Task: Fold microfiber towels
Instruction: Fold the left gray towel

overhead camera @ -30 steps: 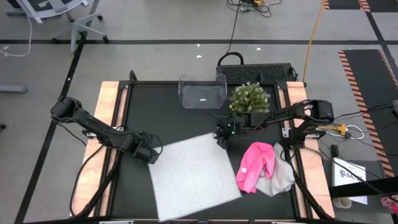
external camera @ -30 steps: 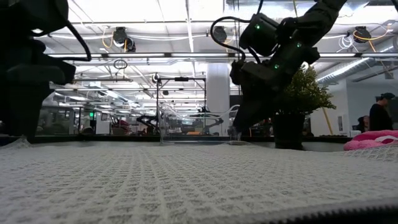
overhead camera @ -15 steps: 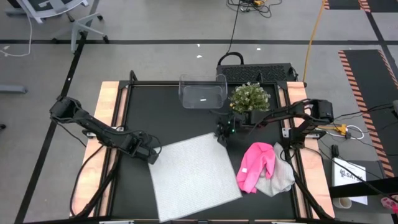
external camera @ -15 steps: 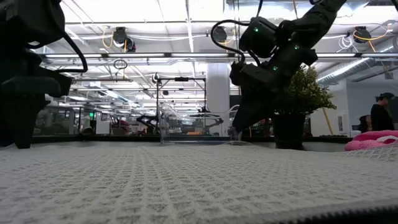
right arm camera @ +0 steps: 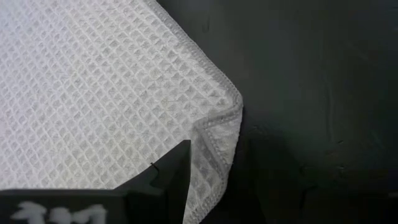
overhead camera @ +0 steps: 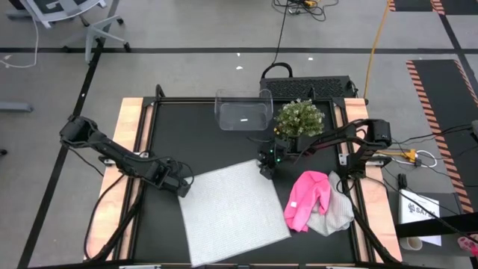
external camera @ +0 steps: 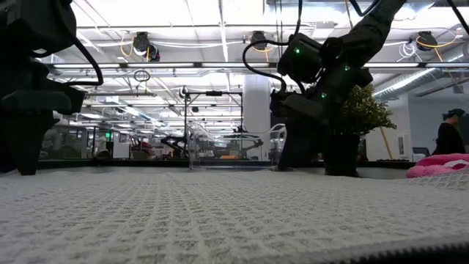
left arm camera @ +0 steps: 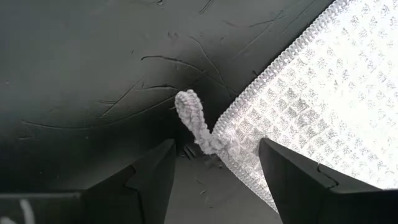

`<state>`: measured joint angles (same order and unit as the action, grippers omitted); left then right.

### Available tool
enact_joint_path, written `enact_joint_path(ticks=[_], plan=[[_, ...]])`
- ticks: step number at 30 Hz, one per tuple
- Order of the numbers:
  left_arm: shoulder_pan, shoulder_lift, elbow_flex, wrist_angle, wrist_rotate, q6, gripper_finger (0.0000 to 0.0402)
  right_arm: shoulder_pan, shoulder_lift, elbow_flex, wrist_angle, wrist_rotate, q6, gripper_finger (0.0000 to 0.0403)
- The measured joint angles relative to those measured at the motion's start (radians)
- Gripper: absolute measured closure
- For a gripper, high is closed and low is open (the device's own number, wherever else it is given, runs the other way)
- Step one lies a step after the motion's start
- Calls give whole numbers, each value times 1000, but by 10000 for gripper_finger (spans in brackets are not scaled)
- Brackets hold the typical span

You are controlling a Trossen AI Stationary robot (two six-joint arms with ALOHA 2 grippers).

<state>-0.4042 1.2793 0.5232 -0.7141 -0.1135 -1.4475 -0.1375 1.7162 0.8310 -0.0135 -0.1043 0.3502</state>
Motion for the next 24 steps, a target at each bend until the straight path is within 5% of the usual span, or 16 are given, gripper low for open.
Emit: enact_joint_path(ticks=[8,12,17,22,24], plan=[[0,0,-1,6,-7,2,167,-6,1,0,-2,4,-22,253],[0,0,-1,5,-12,0,182,-13,3,-1,-2,3,-2,286],[0,1,-2,7,-24,-2,263,-15,4,-2,0,14,26,384],[0,1,-2,29,-59,37,379,-19,8,-5,53,21,31,397],[0,-5,-1,19,-78,43,391,-25,10,-5,71,21,31,400]])
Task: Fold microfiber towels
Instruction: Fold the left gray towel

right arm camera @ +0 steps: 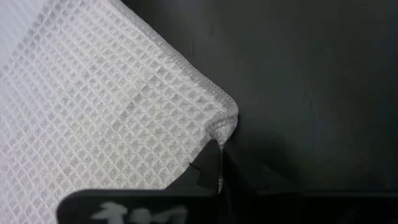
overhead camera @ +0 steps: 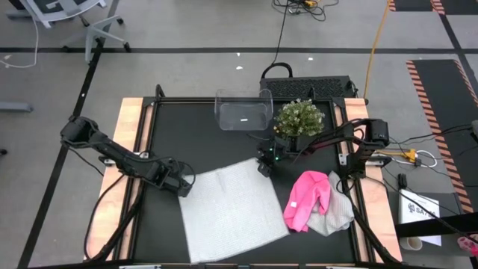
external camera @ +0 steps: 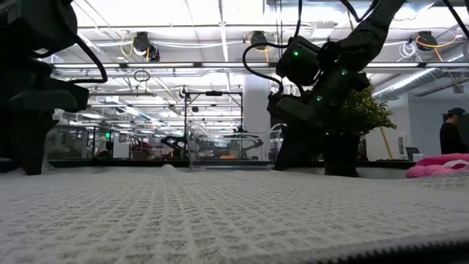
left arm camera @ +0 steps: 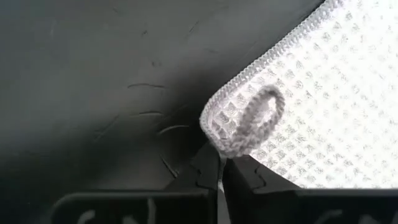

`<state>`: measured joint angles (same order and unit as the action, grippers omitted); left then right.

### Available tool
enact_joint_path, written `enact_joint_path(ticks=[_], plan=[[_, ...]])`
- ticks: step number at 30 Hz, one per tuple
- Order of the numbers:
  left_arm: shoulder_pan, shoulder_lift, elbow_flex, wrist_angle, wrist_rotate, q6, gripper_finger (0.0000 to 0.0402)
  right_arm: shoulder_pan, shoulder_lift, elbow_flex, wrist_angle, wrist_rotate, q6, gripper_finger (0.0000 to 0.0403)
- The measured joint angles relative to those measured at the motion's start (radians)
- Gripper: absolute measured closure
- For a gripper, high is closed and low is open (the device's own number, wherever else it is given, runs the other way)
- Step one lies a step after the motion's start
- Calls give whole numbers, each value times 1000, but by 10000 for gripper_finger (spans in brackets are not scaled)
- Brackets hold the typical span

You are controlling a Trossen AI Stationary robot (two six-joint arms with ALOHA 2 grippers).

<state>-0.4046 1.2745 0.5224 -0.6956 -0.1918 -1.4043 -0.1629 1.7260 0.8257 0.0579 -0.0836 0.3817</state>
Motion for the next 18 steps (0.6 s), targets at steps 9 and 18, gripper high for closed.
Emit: enact_joint_path(ticks=[9,18], plan=[[56,-53,5,-133,-53,13,395,-28,-12,12,5,3,0,402],[133,-181,6,-147,-155,93,398,-36,-20,143,-140,52,-116,402]])
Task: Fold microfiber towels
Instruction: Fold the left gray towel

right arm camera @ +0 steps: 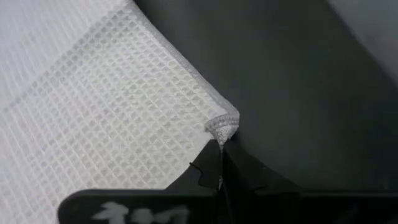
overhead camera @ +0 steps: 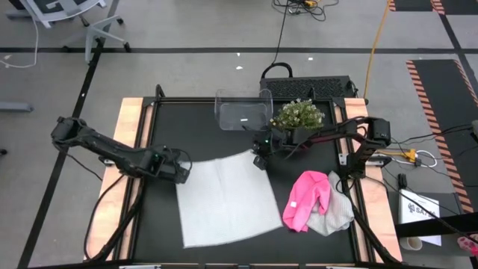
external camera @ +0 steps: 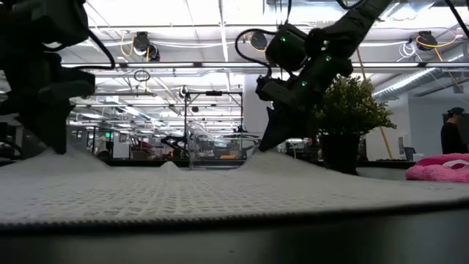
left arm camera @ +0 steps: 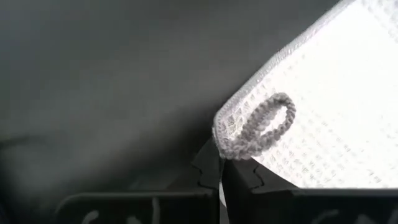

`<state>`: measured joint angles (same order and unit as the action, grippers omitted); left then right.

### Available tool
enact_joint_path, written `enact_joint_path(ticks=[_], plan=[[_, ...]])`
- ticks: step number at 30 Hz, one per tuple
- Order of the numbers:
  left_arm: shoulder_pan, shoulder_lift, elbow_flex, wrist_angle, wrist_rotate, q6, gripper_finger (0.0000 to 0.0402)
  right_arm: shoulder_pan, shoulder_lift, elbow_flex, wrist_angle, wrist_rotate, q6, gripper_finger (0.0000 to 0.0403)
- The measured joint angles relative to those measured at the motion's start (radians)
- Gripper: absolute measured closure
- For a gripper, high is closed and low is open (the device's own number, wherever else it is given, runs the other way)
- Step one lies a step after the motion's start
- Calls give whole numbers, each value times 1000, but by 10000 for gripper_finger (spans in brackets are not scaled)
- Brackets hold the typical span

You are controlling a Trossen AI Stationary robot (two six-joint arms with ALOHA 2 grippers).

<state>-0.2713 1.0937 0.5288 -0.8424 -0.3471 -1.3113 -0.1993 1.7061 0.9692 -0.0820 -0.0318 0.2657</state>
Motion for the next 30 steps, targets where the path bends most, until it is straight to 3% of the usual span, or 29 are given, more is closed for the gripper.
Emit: enact_joint_path(ticks=[10,16,22,30], plan=[[128,-46,0,-42,-42,173,400,-5,-2,173,-244,60,-164,402],[168,-57,2,-47,-43,256,400,-3,-2,187,-317,62,-203,403],[170,-54,100,-122,-47,325,401,22,-21,186,-326,58,-203,403],[148,-54,207,-163,-63,372,401,85,-158,186,-431,74,-158,403]])
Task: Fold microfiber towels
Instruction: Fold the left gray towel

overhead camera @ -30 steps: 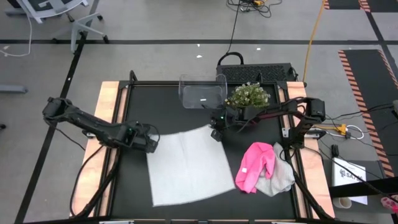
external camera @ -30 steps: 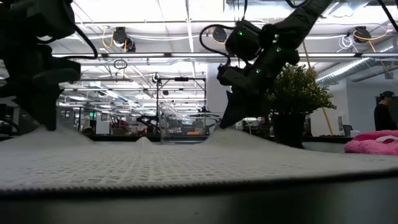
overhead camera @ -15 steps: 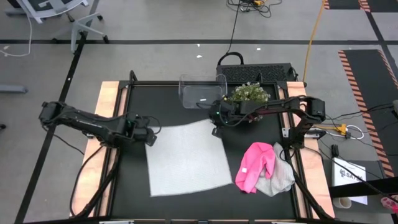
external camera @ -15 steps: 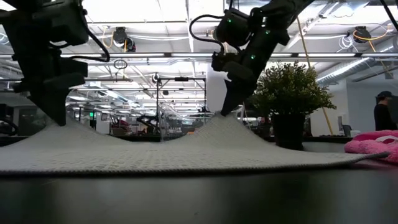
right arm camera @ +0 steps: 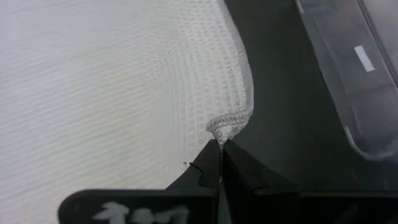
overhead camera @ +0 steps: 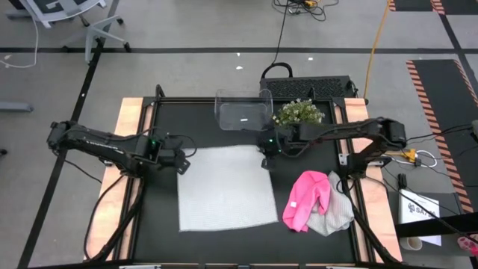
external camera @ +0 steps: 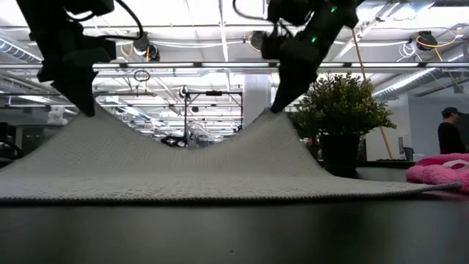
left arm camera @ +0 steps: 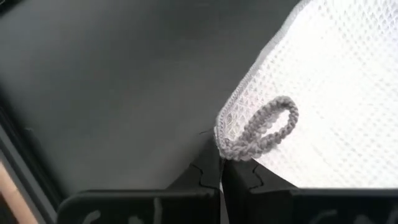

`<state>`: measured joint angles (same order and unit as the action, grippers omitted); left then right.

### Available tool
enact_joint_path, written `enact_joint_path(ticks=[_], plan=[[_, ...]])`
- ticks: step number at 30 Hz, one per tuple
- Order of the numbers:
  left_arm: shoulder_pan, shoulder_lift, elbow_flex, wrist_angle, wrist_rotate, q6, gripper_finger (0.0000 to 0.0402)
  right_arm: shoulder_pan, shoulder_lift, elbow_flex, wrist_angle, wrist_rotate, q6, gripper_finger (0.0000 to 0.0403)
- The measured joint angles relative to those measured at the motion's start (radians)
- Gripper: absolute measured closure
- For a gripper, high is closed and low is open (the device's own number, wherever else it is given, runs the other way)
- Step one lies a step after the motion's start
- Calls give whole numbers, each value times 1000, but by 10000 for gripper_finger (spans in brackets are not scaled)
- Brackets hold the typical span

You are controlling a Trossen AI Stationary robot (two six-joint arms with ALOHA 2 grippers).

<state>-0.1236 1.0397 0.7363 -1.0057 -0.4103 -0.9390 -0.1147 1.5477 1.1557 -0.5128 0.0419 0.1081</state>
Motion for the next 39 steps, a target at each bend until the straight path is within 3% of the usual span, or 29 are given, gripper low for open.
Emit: enact_joint_path(ticks=[13,25,33,39], plan=[[-209,31,113,-53,73,-127,401,181,-70,0,-84,14,102,403],[-433,254,200,-64,259,-337,401,355,-70,0,-82,-30,297,403],[-549,323,282,-11,283,-491,401,477,-70,-3,-62,-43,423,403],[-614,441,282,96,321,-550,401,545,-49,-78,79,-40,502,403]])
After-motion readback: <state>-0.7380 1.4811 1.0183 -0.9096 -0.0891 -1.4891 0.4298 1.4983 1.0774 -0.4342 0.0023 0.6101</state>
